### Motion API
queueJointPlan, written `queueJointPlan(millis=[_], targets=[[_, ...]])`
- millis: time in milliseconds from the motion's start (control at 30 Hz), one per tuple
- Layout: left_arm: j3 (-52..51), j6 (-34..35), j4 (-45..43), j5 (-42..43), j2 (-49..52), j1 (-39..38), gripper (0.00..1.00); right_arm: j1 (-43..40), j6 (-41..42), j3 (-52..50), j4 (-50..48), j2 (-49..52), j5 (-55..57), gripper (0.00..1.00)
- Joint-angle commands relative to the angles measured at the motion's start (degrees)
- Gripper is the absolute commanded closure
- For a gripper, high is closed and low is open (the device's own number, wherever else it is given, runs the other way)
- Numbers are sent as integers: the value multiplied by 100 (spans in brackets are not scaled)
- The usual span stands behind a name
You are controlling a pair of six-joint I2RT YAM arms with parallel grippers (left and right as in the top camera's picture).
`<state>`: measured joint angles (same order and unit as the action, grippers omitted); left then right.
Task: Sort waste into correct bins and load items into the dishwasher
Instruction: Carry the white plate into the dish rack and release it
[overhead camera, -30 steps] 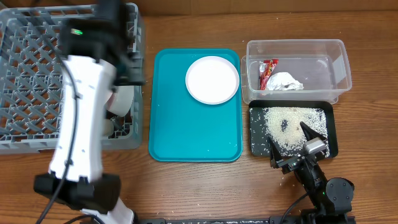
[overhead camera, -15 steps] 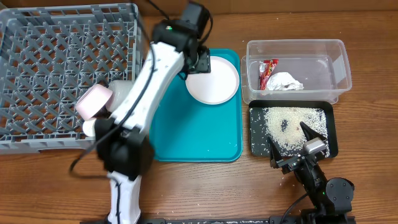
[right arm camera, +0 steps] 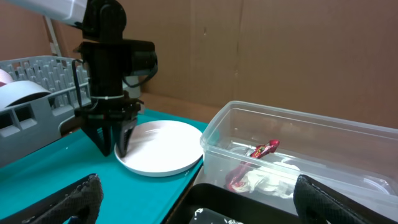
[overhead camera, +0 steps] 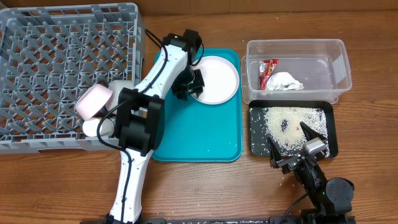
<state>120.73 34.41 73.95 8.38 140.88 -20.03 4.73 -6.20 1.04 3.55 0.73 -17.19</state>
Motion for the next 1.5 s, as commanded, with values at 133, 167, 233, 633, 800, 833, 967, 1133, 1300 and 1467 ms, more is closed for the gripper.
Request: queueJointPlan(millis=[133,167,233,633,800,833,967,1133,1300,1467], targets=[[179,-85,369,-48,26,114,96,-26,20,-57,-31,-48,-2,0],[452,-348,579,-55,-195,188,96,-26,20,-57,-31,-48,-4,0],[857,-614,909,-315,-509,262,96,-26,20,-57,-31,-48,-2,0],[1906,-1554,2286,-4898,-3611,389,96,-26,20,-57,-31,-48,-2,0],[1329,-1851,2286,-6264,-4636,472,96,-26,20,-57,-31,-48,-2,0],[942,-1856,2286,-6452,-5036,535,96,-26,20,-57,-31,-48,-4,1],[-103,-1322,2286,-6942,-5845,879,96,-26,20,-57,-31,-48,-2,0],[-1390,-715,1987,-7086,-6255,1759,96,-26,20,-57,-31,-48,-2,1],[-2490,-918,734,-7160,-6124,2559,96,-26,20,-57,-31,-48,-2,0],[-3053,-2312,-826,-6452,-5665,3071,96,-26,20,-57,-31,-48,-2,0]])
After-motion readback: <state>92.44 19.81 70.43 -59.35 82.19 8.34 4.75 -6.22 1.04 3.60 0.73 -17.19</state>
